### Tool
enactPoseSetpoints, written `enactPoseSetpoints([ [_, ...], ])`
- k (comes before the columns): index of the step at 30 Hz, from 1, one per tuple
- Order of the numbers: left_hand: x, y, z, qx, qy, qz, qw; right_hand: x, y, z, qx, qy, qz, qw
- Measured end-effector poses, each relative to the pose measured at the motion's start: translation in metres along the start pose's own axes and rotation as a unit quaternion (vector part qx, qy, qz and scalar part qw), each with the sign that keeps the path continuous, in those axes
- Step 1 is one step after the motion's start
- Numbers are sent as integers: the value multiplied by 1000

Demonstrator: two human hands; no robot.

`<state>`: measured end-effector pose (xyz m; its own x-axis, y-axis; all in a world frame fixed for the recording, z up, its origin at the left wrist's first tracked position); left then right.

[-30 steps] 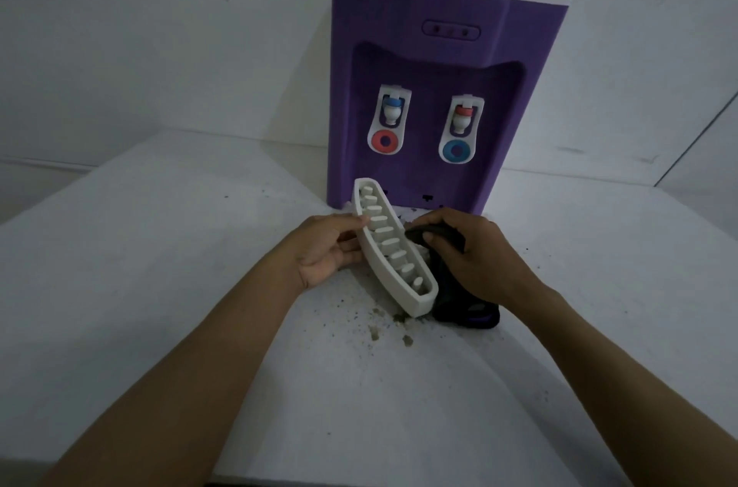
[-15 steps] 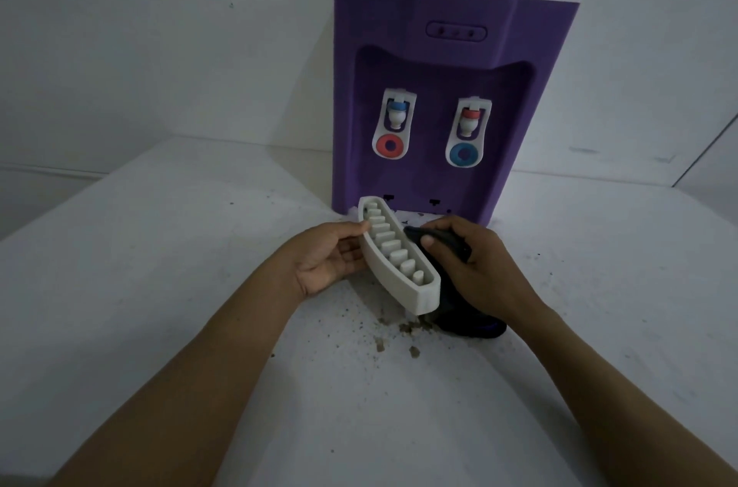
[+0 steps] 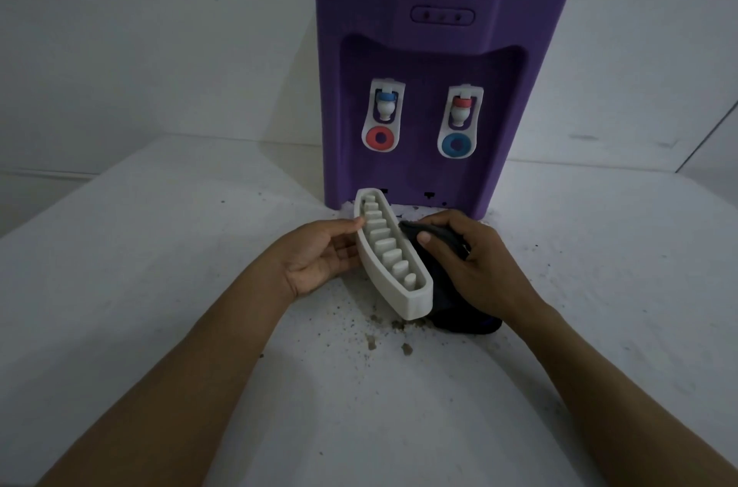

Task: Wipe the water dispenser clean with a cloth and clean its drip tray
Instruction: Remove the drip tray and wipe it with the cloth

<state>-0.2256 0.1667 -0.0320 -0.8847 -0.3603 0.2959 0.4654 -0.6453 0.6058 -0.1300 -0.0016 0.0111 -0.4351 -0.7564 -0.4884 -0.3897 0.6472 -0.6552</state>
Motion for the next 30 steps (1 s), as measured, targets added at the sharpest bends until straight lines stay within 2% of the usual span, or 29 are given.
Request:
enactPoseSetpoints([
  [22,-2,0,-4,51,-24,-4,998,1,2,4,-13,4,0,1000],
  [30,1,-4,5,-19,10,-22,1000,2,3,8,-3,10,4,1000],
])
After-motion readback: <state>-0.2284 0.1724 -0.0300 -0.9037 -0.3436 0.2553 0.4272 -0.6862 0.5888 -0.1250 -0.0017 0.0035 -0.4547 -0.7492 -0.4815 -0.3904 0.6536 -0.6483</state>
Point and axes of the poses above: each hand's wrist, its own x-axis away from the middle knuckle, its own y-axis out of the palm, z = x × y, the point moved 5 cm from there along -x, towards the middle knuckle, and after that the axes turned 8 degrees about x, right-handed, at the moved point
